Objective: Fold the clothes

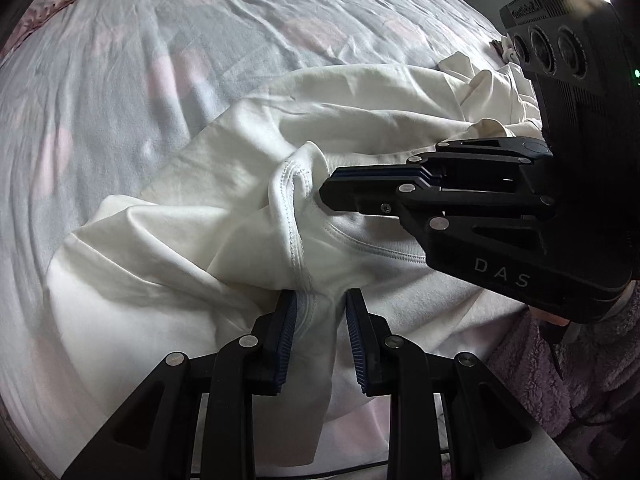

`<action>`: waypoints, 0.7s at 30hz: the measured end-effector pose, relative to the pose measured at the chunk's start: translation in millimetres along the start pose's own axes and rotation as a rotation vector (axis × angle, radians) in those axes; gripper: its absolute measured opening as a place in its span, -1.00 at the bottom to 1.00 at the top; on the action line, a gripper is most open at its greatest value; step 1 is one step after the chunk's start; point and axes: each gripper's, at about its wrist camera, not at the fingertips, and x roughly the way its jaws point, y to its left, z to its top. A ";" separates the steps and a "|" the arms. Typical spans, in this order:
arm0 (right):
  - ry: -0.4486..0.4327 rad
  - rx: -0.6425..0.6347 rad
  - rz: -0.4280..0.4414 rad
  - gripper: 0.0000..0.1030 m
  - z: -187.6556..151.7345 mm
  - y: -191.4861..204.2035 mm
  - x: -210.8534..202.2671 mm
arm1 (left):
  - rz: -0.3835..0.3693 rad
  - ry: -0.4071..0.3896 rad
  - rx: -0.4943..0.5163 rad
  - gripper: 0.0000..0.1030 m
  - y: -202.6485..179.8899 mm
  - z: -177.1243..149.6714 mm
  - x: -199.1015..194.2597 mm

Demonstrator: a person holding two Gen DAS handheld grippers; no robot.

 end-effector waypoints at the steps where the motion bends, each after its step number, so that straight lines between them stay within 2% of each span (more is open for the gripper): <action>1: -0.009 0.008 -0.002 -0.96 0.0 -2.1 -3.0 | 0.009 -0.014 -0.001 -0.46 0.6 -0.7 -4.2; 3: -0.030 0.039 -0.005 -0.97 0.0 -8.5 -11.2 | 0.042 -0.050 -0.004 -0.43 2.1 -3.2 -14.2; 5: -0.054 0.080 -0.008 -0.97 -0.7 -16.5 -21.7 | 0.076 -0.086 -0.010 -0.22 4.0 -6.2 -24.1; 11: -0.099 0.146 -0.085 -0.97 -17.7 -22.3 -52.3 | 0.122 -0.146 -0.025 -0.14 5.8 -11.6 -39.2; 14: -0.092 0.187 -0.115 -0.97 -30.4 -27.1 -63.6 | 0.130 -0.168 -0.011 0.00 0.0 -9.9 -40.6; 21: -0.007 0.313 -0.168 -0.97 -57.7 -47.0 -69.8 | 0.134 -0.232 0.015 0.00 -13.1 -16.3 -58.5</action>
